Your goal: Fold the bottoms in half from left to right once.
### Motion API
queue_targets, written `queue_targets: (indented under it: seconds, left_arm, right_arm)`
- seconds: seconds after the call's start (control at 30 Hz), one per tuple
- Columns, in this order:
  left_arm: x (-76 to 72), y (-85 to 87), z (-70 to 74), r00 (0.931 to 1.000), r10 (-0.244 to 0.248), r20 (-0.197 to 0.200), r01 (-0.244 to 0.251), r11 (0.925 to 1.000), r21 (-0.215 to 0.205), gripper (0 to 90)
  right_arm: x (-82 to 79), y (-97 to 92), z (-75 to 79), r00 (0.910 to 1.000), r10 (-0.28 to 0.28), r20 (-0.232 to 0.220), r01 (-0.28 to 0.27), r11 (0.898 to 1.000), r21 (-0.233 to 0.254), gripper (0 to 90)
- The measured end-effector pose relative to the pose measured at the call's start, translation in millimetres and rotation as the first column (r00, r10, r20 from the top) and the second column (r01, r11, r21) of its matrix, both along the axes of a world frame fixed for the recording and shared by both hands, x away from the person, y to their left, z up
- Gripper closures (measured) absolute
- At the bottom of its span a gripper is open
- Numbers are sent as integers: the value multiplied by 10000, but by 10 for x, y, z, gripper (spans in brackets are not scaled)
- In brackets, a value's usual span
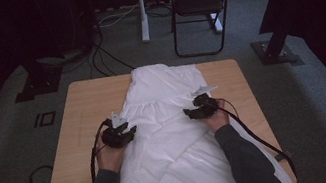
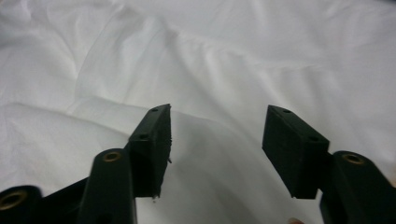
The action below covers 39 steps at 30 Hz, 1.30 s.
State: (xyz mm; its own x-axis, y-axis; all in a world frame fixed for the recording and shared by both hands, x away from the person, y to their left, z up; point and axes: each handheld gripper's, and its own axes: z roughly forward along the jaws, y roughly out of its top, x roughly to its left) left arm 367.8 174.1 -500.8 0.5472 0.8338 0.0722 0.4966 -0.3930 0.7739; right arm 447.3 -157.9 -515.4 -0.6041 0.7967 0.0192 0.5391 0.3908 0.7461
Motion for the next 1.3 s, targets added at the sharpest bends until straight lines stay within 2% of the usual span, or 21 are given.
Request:
queue_targets:
  seconds: [0.03, 0.07, 0.1, 0.17, 0.27, 0.33, 0.4, 0.43, 0.5, 0.53, 0.6, 0.63, 0.7, 0.77, 0.83, 0.93, 1.07, 1.1, 1.13, 1.23, 1.3]
  left_arm:
    - [-73, 30, -4, 9998, -151, -97, 151, 9999, -28, 605]
    - [-113, 47, -5, 9998, -180, -114, 180, 9998, -10, 596]
    - [-171, 72, -5, 9997, -218, -75, 218, 9998, -27, 595]
    - [-278, 126, 6, 9994, -332, -94, 331, 9994, -95, 593]
    - [-496, 231, 21, 9989, -460, 42, 460, 9988, -152, 590]
    - [-629, 294, 16, 9990, -450, 85, 452, 9988, -201, 590]
    - [-788, 362, -11, 9990, -428, 135, 429, 9990, -88, 588]
    - [-841, 389, -27, 9992, -397, 110, 398, 9991, -110, 586]
    - [-921, 428, -53, 9994, -344, 52, 344, 9994, 17, 585]
    - [-974, 454, -70, 9995, -305, 4, 304, 9994, 146, 585]
    - [-1047, 498, -98, 9995, -307, -54, 308, 9993, 222, 582]
    - [-1047, 498, -98, 9995, -307, -54, 308, 9993, 222, 579]
    - [-1101, 530, -132, 9994, -276, -228, 281, 9994, 198, 578]
    - [-1133, 531, -161, 9984, -379, -421, 389, 9990, 225, 573]
    - [-1172, 502, -198, 9969, -536, -582, 552, 9982, 251, 568]
    - [-1212, 460, -245, 9948, -688, -744, 716, 9968, 348, 560]
    - [-1273, 436, -320, 9933, -768, -866, 801, 9962, 352, 541]
    - [-1284, 438, -345, 9928, -721, -952, 756, 9966, 341, 541]
    - [-1296, 446, -367, 9917, -754, -1038, 786, 9965, 270, 529]
    - [-1335, 469, -424, 9887, -907, -1196, 906, 9959, -68, 517]
    - [-1346, 473, -462, 9855, -948, -1406, 936, 9955, -152, 523]
  right_arm:
    - [22, 38, -46, 10000, 36, -84, -37, 9998, -192, 457]
    - [37, 60, -102, 9992, 169, -360, -181, 9993, -340, 643]
    - [22, 54, -114, 9989, 182, -423, -199, 9990, -394, 776]
    - [-77, -8, -80, 9996, 202, -206, -207, 9994, -271, 890]
    - [-343, -198, 80, 9986, 381, 369, -389, 9990, 221, 892]
    - [-605, -403, 212, 9961, 330, 817, -387, 9969, 692, 893]
    - [-889, -646, 312, 9918, 205, 1262, -332, 9945, 996, 892]
    - [-1130, -884, 349, 9895, 6, 1445, -191, 9917, 1270, 889]
    - [-1376, -1158, 325, 9870, -352, 1566, 143, 9911, 1323, 881]
    - [-1460, -1256, 296, 9862, -507, 1574, 309, 9916, 1260, 880]
    - [-1666, -1516, 147, 9874, -1086, 1150, 936, 9873, 1284, 876]
    - [-1666, -1516, 147, 9874, -1086, 1150, 936, 9873, 1284, 876]
    - [-1775, -1687, -83, 9855, -1657, 361, 1631, 9843, 675, 849]
    - [-1799, -1749, -197, 9799, -1994, 37, 1991, 9792, 387, 720]
    - [-1812, -1752, -204, 9735, -2282, 125, 2268, 9715, 686, 621]
    - [-1747, -1605, -96, 9791, -1957, 548, 1900, 9772, 952, 555]
    - [-1493, -1303, -52, 9906, -1277, 499, 1212, 9857, 1172, 513]
    - [-1416, -1235, -73, 9928, -1128, 403, 1070, 9865, 1236, 501]
    - [-1274, -1113, -143, 9951, -992, 46, 979, 9880, 1193, 476]
    - [-1176, -1032, -225, 9950, -944, -320, 975, 9882, 1182, 464]
    - [-1138, -994, -284, 9960, -671, -594, 738, 9903, 1177, 535]
